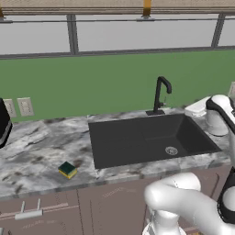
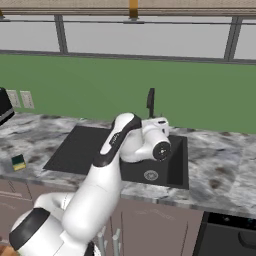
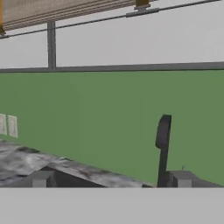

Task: Soak the sponge with water for a few seconds and then drop it inside the sink.

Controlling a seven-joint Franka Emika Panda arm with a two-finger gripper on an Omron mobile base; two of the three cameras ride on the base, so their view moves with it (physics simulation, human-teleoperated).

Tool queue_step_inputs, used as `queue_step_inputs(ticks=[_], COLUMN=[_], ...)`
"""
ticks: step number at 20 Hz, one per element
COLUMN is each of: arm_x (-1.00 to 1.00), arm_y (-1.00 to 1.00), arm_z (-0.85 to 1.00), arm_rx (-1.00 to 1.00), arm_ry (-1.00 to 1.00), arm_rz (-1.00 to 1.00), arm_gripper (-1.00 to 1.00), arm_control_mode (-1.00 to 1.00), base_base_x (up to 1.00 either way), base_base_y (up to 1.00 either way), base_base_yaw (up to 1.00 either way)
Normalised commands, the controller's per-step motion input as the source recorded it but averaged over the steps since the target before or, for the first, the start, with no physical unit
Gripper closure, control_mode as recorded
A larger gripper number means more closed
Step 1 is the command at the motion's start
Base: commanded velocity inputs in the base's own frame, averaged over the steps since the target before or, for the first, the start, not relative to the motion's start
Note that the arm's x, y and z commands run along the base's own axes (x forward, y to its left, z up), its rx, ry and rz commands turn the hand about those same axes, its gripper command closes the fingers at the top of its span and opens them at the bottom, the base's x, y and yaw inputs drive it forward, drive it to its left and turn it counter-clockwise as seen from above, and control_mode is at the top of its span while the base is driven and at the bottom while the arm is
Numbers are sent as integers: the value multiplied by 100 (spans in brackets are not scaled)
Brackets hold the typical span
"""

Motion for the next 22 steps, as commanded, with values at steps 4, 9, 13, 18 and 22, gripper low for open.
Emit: queue_step_inputs(ticks=[4, 9, 13, 18, 22], arm_x=[34, 37, 36, 26, 16], arm_y=[-1, -4, -2, -6, -6], arm_z=[-2, -9, -22, -34, -33], arm_rx=[0, 2, 2, 2, 2], arm_ry=[0, 2, 0, 0, 0], arm_rz=[0, 0, 0, 0, 0], arm_gripper=[-100, -100, -100, -100, -100], arm_control_mode=[-100, -100, -100, -100, -100], base_base_x=[0, 0, 0, 0, 0], base_base_y=[0, 0, 0, 0, 0], base_base_yaw=[0, 0, 0, 0, 0])
